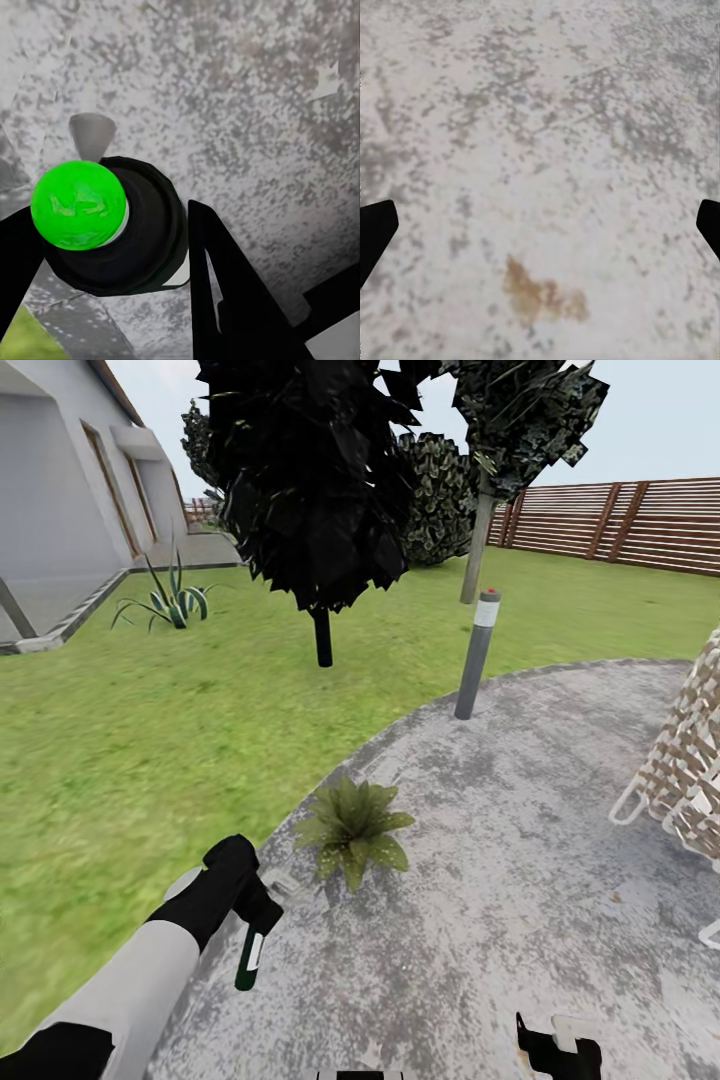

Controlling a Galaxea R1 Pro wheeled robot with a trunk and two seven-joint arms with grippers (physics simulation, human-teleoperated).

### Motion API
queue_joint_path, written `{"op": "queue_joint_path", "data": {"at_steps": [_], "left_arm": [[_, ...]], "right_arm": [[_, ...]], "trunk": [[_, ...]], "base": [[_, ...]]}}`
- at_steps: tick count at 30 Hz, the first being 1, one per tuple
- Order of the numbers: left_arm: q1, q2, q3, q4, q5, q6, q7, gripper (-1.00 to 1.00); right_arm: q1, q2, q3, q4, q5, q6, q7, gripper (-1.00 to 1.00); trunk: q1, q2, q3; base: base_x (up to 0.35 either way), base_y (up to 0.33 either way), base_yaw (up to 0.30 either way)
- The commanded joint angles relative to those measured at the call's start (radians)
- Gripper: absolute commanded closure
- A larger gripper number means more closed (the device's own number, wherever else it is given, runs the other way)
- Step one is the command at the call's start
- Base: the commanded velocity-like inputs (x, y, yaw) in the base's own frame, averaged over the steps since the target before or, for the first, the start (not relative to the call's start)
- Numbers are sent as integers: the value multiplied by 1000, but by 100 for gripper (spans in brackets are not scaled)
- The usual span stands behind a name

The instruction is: Pick up the pesticide atomizer in the garden and spray insectifuge to fully cover both potted plants in the garden.

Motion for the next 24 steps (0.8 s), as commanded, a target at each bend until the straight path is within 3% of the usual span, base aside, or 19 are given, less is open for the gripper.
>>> {"op": "queue_joint_path", "data": {"at_steps": [1,8,24], "left_arm": [[0,1,0,-1,-10,5,-10,100],[0,4,3,-9,-12,5,-10,100],[-2,4,6,-14,-11,6,-9,100]], "right_arm": [[0,0,9,0,-4,-1,-6,-100],[0,0,8,0,-4,-1,-6,-100],[0,0,10,0,-4,-1,-6,-100]], "trunk": [[0,0,-1],[0,0,0],[0,0,7]], "base": [[5,14,-6],[1,18,-197],[85,284,-259]]}}
